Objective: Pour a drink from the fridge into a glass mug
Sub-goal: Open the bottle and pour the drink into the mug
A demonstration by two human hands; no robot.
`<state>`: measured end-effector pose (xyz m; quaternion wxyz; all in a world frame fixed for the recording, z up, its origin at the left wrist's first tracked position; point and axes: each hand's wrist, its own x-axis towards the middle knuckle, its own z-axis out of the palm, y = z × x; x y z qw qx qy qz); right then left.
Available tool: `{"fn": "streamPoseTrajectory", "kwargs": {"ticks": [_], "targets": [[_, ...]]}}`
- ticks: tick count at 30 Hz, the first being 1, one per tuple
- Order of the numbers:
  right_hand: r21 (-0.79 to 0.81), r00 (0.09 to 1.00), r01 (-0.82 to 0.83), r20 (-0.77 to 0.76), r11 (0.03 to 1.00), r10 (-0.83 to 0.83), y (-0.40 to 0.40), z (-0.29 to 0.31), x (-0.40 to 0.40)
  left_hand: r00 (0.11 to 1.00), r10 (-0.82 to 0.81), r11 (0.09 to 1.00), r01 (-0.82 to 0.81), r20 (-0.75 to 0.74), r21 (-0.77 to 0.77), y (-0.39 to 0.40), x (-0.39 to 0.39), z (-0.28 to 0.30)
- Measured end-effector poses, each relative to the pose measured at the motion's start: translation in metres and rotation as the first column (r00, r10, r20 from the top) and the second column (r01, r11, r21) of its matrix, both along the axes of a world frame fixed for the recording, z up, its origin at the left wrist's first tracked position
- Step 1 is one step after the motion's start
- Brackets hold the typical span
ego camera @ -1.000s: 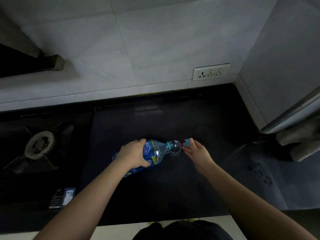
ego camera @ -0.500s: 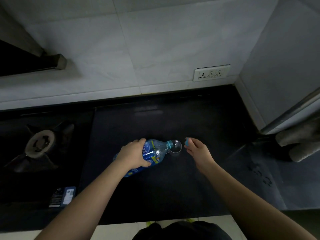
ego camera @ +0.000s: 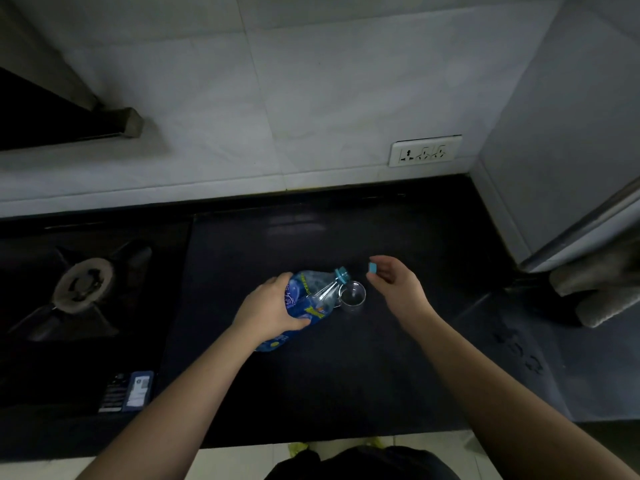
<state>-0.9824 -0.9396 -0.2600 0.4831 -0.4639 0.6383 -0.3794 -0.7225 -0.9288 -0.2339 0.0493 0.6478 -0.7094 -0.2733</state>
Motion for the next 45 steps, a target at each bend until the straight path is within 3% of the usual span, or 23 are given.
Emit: {"fn": "streamPoseTrajectory", "kwargs": {"ticks": [6, 11, 14, 18, 25, 41, 43, 45], "targets": [[-0.098, 0.978, -0.209, -0.031, 0.973, 0.207, -0.002, 0.032, 0.008, 0.993, 0.015, 0.999, -0.021, -0.116, -0.048, 0.003, 0.002, 0.008], [-0.228, 0.930, -0.340, -0.229, 0.912, 0.289, -0.006, 0.058, 0.013, 0.983, 0.013, 0.995, -0.031, -0.184, -0.096, 0.006, 0.008, 0.020], [-0.343, 0.873, -0.456, -0.352, 0.821, 0.338, -0.010, 0.072, 0.014, 0.974, -0.016, 0.994, -0.009, -0.226, -0.107, 0.007, 0.011, 0.026], [-0.371, 0.758, -0.614, -0.522, 0.696, 0.391, -0.018, 0.096, 0.012, 0.947, -0.033, 0.996, 0.005, -0.320, -0.087, 0.006, 0.016, 0.035], [-0.429, 0.674, -0.723, -0.611, 0.542, 0.416, -0.026, 0.125, 0.019, 0.894, -0.021, 1.000, 0.027, -0.447, 0.006, 0.005, 0.028, 0.037], [-0.217, 0.636, -0.682, -0.647, 0.699, 0.421, -0.022, 0.121, 0.029, 0.909, -0.068, 0.998, 0.067, -0.411, -0.016, 0.000, 0.033, 0.029], [-0.165, 0.603, -0.637, -0.715, 0.753, 0.353, -0.021, 0.121, 0.033, 0.908, -0.076, 0.997, 0.072, -0.412, -0.025, 0.000, 0.031, 0.028], [-0.045, 0.485, -0.561, -0.827, 0.827, 0.284, -0.020, 0.121, 0.039, 0.907, -0.084, 0.996, 0.078, -0.413, -0.032, 0.000, 0.028, 0.027]]}}
